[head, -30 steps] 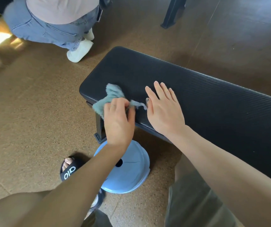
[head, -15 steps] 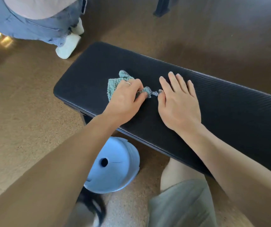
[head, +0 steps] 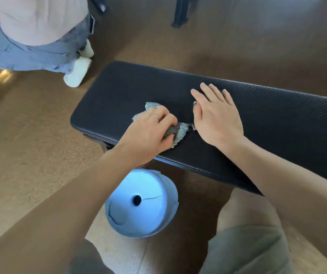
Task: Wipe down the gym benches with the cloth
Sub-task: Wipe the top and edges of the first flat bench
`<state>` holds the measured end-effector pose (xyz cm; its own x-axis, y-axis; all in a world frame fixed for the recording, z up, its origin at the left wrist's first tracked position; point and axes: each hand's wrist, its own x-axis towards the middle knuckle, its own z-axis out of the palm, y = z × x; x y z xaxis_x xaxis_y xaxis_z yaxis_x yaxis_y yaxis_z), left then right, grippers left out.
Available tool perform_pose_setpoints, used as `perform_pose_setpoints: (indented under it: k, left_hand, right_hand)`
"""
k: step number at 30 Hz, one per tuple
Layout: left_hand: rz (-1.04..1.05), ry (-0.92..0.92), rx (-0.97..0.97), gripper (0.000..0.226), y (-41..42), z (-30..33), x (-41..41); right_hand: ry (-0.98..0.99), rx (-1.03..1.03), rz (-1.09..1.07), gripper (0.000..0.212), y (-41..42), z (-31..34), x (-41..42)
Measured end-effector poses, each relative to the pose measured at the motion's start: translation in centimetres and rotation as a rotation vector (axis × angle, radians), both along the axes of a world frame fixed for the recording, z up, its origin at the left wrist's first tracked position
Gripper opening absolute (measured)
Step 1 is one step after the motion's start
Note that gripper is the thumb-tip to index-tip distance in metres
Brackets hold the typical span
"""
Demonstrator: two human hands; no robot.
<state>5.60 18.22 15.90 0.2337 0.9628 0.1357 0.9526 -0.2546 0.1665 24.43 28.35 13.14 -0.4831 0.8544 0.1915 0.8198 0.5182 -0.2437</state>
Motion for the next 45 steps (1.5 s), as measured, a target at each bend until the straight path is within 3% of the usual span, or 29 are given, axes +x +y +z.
perform_pose_setpoints:
  k: [6,11,15,18,19,22,24,29,35,38,45]
  left_hand:
    - [0.094,0.091,0.153,0.032,3.5,-2.3,1.3]
    - [0.176,0.125,0.082,0.033,4.0,-2.0,2.7]
    - [-0.029,0.150,0.030,0.040,-0.8,-2.2,4.5]
    - [-0.186,0.125,-0.071,0.077,-2.1,-2.4,4.7]
    - [-0.183,0.108,-0.057,0.074,-1.6,-2.3,4.6]
    - [-0.074,0.095,0.057,0.036,0.2,-1.7,4.8]
    - [-0.019,0.078,-0.003,0.029,1.6,-1.6,5.5]
    - [0.032,0.013,-0.037,0.024,4.2,-1.6,6.9]
    - [-0.136,0.098,0.093,0.024,-1.8,-2.1,7.0]
    - [-0.099,0.061,0.105,0.022,-2.5,-2.4,7.7]
    - [-0.054,0.019,0.091,0.023,1.0,-2.2,13.2]
  right_hand:
    - [0.022,-0.018,-0.047,0.049,0.1,0.2,-0.7]
    - [0.025,-0.065,-0.074,0.048,-0.5,0.9,-0.5]
    - [0.003,-0.133,-0.246,0.051,-3.8,1.8,1.2]
    - [-0.091,-0.148,-0.370,0.056,-8.0,1.7,5.8]
    - [-0.110,-0.154,-0.409,0.057,-9.1,1.7,7.2]
    - [-0.127,-0.137,-0.466,0.064,-10.6,1.2,8.5]
    - [-0.117,-0.098,-0.478,0.065,-10.8,1.0,7.9]
    - [-0.098,-0.051,-0.487,0.065,-10.9,1.1,7.7]
    - [-0.112,-0.055,-0.480,0.066,-11.2,1.0,7.8]
    - [-0.111,-0.091,-0.480,0.067,-11.1,1.3,7.7]
    - [-0.038,-0.168,-0.305,0.054,-7.4,2.4,11.3]
